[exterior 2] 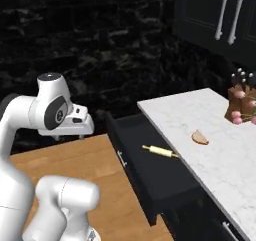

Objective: Pick the rolling pin from the drawer and place it on the counter.

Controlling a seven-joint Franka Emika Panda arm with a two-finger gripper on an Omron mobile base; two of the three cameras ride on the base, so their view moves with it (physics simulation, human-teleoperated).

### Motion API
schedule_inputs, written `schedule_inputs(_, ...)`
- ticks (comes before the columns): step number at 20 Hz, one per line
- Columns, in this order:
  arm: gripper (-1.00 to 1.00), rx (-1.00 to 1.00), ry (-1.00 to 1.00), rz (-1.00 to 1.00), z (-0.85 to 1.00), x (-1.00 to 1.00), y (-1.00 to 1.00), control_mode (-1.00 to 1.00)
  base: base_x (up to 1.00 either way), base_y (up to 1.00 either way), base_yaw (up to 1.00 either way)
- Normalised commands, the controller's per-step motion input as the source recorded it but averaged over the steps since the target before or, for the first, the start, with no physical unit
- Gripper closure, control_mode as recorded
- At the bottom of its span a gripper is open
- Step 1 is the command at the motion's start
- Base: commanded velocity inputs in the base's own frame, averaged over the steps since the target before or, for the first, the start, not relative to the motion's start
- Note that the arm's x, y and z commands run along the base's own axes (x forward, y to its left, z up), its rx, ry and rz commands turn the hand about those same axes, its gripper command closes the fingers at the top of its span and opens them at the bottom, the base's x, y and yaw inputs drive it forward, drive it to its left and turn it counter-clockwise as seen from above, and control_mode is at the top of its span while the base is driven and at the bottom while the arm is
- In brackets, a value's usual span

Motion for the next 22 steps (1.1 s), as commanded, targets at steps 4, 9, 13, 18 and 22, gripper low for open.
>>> schedule_inputs(4,-1.0,0.0,0.0,0.0,0.0,0.0,0.0,1.0,-0.25,-0.94,0.3)
schedule_inputs(9,-1.0,0.0,0.0,0.0,0.0,0.0,0.0,1.0,-0.31,-0.98,0.19)
schedule_inputs(13,-1.0,0.0,0.0,0.0,0.0,0.0,0.0,1.0,-0.04,-0.54,0.25)
schedule_inputs(18,-1.0,0.0,0.0,0.0,0.0,0.0,0.0,1.0,0.01,-0.47,0.4)
schedule_inputs(22,-1.0,0.0,0.0,0.0,0.0,0.0,0.0,1.0,0.02,-0.55,0.46)
